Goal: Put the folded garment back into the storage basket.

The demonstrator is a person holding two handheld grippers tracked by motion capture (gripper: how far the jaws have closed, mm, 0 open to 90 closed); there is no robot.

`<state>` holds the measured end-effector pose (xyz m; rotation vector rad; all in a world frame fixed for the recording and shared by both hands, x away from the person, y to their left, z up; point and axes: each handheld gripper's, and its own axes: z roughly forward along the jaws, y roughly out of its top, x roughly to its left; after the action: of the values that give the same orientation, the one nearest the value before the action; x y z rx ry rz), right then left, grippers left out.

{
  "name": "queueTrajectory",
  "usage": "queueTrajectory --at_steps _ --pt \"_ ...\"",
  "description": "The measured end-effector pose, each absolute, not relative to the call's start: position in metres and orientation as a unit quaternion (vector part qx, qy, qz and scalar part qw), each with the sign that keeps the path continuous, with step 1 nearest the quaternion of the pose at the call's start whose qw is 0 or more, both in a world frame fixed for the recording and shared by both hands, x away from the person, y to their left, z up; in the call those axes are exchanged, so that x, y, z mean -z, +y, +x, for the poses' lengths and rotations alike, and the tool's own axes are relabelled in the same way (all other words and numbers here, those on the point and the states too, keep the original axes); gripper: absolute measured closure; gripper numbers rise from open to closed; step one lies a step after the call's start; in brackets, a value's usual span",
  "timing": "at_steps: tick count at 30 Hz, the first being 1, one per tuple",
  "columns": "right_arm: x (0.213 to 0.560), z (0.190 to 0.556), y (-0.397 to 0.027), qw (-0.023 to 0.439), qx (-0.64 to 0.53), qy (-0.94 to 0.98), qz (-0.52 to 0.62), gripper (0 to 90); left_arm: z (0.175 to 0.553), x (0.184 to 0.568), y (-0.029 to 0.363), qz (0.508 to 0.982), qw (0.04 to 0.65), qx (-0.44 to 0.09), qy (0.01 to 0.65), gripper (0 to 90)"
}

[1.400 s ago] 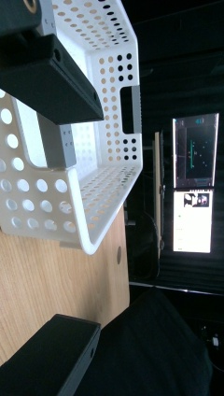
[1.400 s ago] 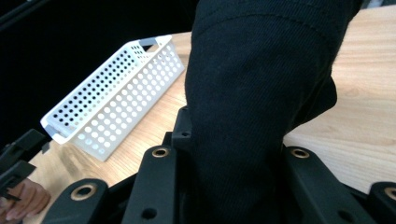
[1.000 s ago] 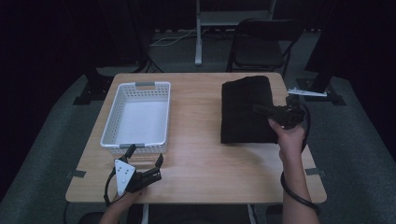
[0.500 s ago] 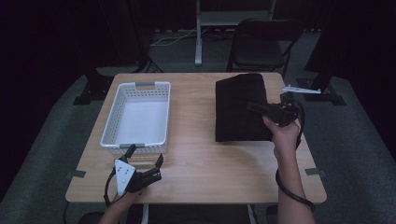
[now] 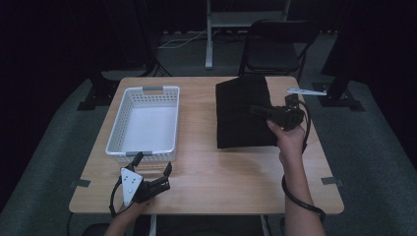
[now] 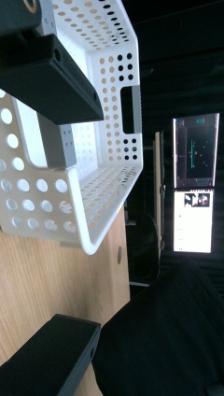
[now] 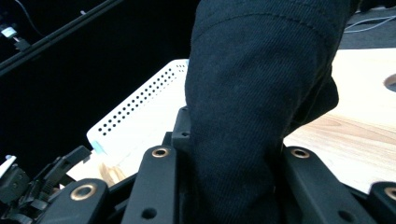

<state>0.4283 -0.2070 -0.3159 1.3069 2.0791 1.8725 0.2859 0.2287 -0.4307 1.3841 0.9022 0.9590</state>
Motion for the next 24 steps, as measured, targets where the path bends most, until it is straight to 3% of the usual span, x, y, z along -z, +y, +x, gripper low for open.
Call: queueTrajectory --at_steps 24 --pt "0.305 0.440 -0.161 -0.005 -0.623 0.682 0.383 70.3 0.286 0.431 0.229 0.591 0.579 -0.410 0.385 2.9"
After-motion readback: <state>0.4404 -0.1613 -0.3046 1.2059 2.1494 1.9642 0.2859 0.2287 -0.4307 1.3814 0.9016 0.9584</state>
